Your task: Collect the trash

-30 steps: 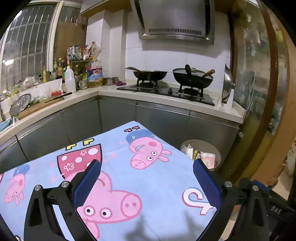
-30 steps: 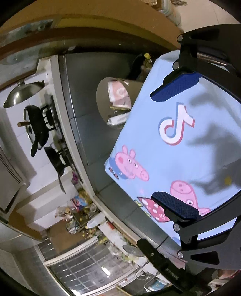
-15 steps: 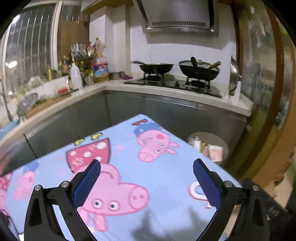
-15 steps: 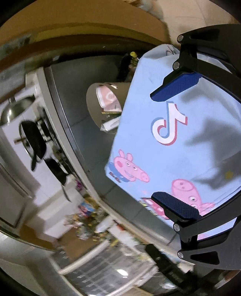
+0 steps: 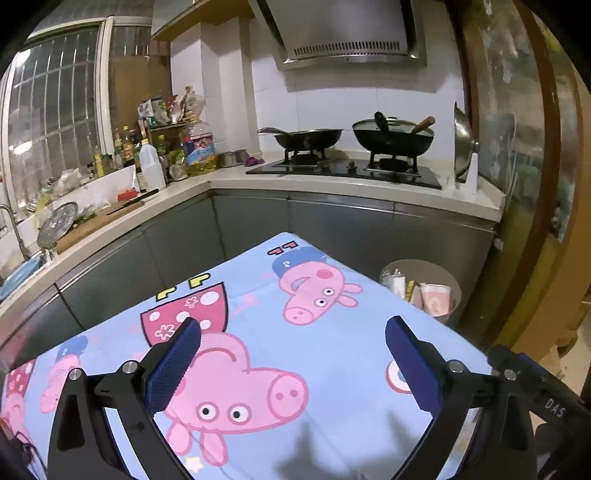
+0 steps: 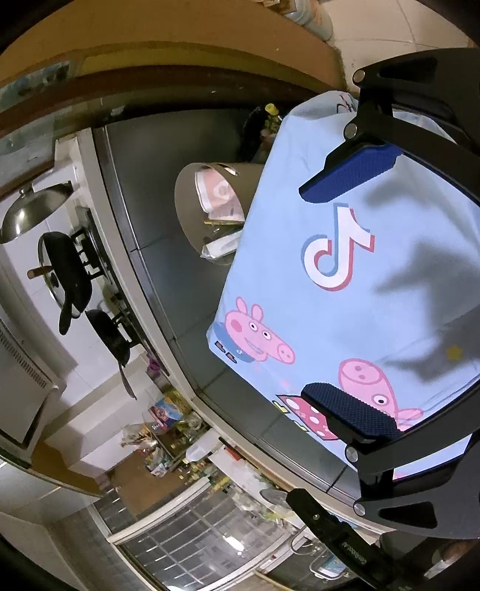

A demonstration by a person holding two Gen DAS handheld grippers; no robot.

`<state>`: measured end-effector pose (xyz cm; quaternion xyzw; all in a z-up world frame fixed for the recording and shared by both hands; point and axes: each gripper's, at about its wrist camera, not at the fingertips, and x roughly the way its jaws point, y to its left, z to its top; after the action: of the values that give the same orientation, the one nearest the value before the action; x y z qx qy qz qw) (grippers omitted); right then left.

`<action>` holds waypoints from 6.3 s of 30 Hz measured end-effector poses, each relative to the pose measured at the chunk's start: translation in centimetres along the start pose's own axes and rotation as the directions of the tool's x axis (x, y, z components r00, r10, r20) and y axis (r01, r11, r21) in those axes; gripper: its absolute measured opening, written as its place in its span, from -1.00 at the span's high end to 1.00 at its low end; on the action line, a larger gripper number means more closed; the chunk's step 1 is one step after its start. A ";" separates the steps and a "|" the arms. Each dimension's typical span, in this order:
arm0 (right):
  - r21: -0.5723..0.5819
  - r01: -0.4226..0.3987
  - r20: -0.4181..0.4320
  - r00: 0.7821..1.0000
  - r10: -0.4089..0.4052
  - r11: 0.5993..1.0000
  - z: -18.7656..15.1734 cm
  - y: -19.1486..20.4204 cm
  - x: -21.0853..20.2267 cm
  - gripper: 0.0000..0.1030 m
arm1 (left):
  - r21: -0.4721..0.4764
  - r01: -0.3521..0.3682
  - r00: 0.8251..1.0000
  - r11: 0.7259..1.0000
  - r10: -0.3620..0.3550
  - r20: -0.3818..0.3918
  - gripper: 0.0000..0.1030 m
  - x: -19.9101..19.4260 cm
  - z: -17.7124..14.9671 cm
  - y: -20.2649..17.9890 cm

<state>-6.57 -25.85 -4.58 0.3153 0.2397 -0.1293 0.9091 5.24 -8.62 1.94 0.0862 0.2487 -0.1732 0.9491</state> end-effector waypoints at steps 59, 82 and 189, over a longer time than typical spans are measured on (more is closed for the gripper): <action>-0.250 -0.029 0.037 0.999 0.040 0.968 0.1 3.9 -1.5 -0.88 | -0.054 0.012 0.992 0.998 -0.005 0.123 -0.93 -1.1 -0.3 1.3; -0.250 -0.030 0.017 0.999 0.035 0.968 -0.6 3.9 -0.7 -0.88 | -0.105 0.003 0.997 0.994 0.006 0.082 -0.93 -0.3 -0.5 2.8; -0.285 -0.043 0.020 0.999 0.050 0.958 -2.1 5.1 -1.2 -0.88 | -0.020 -0.073 0.991 0.997 0.074 0.113 -0.93 -1.4 -1.1 1.1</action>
<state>-6.37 -20.45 -2.78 0.1851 0.2358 -0.0764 0.9509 4.03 -6.90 1.82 0.0779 0.1924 -0.1408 0.9680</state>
